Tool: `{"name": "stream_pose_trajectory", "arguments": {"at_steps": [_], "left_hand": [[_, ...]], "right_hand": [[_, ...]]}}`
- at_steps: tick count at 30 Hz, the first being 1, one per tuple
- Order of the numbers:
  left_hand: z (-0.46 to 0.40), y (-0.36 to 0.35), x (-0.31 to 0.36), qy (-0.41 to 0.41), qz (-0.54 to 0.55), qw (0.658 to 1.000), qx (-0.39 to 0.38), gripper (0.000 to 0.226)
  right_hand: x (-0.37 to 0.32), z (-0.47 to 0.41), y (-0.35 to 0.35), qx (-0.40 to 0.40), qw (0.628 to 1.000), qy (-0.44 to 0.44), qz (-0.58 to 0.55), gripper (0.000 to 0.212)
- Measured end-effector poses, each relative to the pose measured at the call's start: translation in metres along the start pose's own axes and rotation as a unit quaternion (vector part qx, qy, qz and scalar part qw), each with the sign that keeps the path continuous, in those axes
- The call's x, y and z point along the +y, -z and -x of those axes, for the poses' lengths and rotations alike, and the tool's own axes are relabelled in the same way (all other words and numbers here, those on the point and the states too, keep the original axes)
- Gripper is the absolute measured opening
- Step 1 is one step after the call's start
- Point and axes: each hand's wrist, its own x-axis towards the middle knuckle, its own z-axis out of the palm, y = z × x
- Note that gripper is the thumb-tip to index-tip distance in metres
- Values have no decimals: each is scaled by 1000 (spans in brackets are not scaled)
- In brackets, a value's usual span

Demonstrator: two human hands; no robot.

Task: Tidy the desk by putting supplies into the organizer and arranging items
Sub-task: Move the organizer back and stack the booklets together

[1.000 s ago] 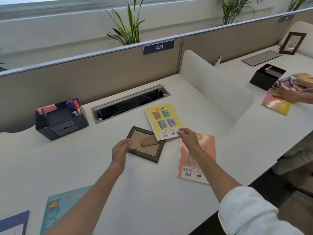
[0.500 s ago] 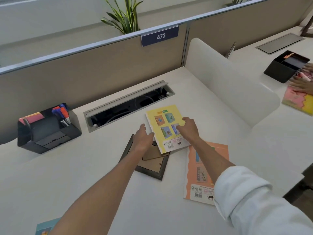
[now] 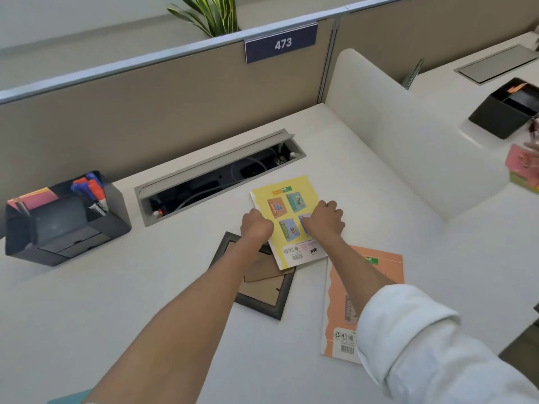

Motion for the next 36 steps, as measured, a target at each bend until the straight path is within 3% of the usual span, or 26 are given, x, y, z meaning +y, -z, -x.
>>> {"name": "stream_pose_trajectory", "arguments": {"at_steps": [8,13,18,23,28,32,36], "left_hand": [[-12,7,-5,53,141,988,-35,19],[4,23,-11,11,247,969,-16,37],[34,55,-15,-28,347,937,1,40],[71,96,-35,-53,414,908,39,41],[121,125,-65,-109,408,903,75,42],[162,134,-88,-154,370,908,123,40],[201,137,-107,-172,381,894,160,34]], "right_hand": [[-3,0,0,-13,999,-29,-41,55],[-13,11,2,-16,991,-29,-129,53],[-39,41,10,-10,981,14,-192,60],[-68,91,14,-52,966,83,-240,59],[-102,157,17,-113,940,154,-284,60],[-132,217,16,-179,894,214,-351,64],[-148,263,6,-223,870,230,-374,66]]}}
